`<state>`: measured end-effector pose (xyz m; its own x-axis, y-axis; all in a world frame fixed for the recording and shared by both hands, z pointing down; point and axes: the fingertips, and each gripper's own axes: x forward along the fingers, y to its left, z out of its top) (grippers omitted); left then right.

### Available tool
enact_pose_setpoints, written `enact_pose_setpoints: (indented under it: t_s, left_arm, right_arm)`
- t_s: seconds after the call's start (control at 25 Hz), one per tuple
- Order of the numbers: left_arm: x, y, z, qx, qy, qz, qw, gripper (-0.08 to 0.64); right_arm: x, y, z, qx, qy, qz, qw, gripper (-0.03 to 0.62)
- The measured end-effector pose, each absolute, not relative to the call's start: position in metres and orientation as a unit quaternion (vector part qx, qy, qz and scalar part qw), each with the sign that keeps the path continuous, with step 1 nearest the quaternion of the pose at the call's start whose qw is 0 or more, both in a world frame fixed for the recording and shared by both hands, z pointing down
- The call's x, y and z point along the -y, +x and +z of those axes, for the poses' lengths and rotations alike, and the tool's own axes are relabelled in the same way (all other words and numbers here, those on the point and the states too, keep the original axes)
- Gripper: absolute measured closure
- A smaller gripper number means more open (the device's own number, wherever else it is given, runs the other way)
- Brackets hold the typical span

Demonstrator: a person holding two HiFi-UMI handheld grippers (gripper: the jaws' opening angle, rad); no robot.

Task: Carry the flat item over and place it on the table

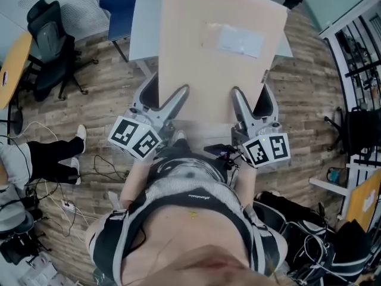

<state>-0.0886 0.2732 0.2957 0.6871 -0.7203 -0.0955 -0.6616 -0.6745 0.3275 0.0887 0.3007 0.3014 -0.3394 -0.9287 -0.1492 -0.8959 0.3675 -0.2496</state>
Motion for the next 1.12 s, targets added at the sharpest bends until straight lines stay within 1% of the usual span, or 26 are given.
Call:
enact_pose_setpoints:
  t_s: [0.8, 1.12]
  left_arm:
    - [-0.187, -0.122, 0.304, 0.351, 0.917, -0.104, 0.157, 0.215]
    - [-0.163, -0.121, 0.310, 0.349, 0.915, -0.099, 0.175, 0.215]
  right_arm:
    - [-0.226, 0.054, 0.307, -0.797, -0.587, -0.072, 0.125, 0.249]
    - [-0.204, 0.056, 0.313, -0.793, -0.592, -0.086, 0.116, 0.249]
